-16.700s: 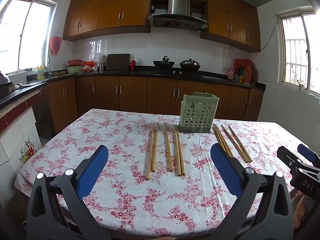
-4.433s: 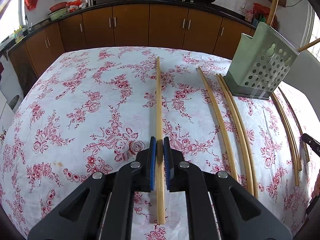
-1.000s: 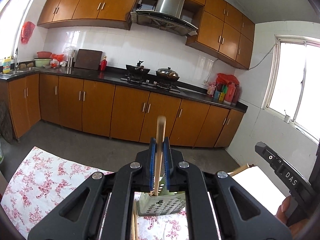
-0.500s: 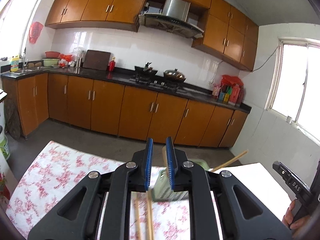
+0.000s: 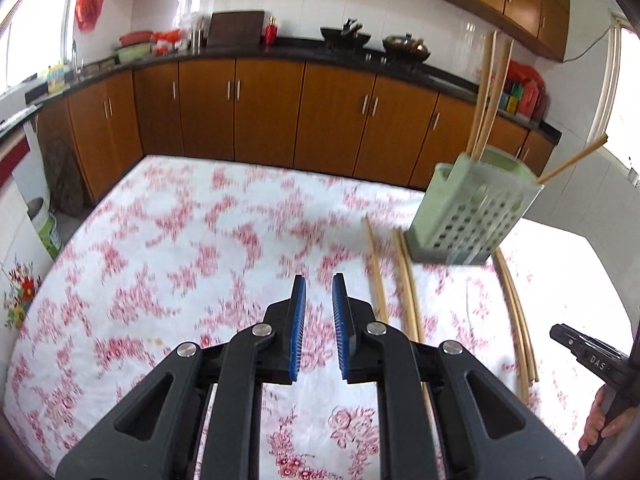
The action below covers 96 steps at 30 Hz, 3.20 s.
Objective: Organize utensils
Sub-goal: 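Grasp another chopstick with the right gripper while the left gripper grasps one too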
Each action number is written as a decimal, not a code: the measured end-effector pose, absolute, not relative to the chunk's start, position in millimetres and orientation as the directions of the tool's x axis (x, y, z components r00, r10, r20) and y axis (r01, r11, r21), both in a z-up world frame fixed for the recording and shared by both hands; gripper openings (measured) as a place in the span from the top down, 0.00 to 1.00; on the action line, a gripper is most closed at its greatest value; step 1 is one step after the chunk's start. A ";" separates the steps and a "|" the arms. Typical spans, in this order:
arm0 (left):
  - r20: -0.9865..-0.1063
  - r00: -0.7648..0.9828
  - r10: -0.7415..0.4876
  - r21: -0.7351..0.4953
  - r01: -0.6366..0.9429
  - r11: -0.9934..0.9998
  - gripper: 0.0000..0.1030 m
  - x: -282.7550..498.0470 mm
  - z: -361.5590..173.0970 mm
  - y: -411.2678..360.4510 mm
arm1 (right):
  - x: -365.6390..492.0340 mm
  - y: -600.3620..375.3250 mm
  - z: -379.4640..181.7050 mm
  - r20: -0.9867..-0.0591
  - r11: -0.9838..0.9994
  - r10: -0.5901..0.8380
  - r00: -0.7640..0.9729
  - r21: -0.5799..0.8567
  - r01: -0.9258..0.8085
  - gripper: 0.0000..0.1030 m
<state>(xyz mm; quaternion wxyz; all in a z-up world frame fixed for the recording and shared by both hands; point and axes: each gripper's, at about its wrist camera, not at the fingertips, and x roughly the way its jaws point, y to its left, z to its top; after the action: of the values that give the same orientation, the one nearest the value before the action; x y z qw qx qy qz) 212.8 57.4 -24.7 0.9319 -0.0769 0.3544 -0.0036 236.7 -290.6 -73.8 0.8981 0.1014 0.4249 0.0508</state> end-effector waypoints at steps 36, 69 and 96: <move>-0.767 0.600 -0.226 -0.187 0.128 0.974 0.75 229.5 -83.5 -3.1 | 249.5 -337.5 -99.9 -0.784 0.976 -0.086 0.615 0.058 0.211 0.92; -0.776 0.630 -0.027 -0.062 -0.033 0.997 0.90 247.3 -94.9 57.1 | 255.8 -308.1 -100.2 -0.775 0.995 -0.010 0.632 0.056 0.086 0.92; -0.777 0.629 -0.020 -0.052 -0.033 0.998 0.90 247.4 -95.8 56.7 | 255.0 -308.5 -100.3 -0.775 0.995 -0.011 0.631 0.055 0.085 0.91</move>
<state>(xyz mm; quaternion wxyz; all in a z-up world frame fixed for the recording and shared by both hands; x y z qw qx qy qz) 247.4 56.7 -95.8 0.9020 -0.0306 0.4306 0.0038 255.0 -308.5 -100.3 0.9021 0.0428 0.4285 -0.0265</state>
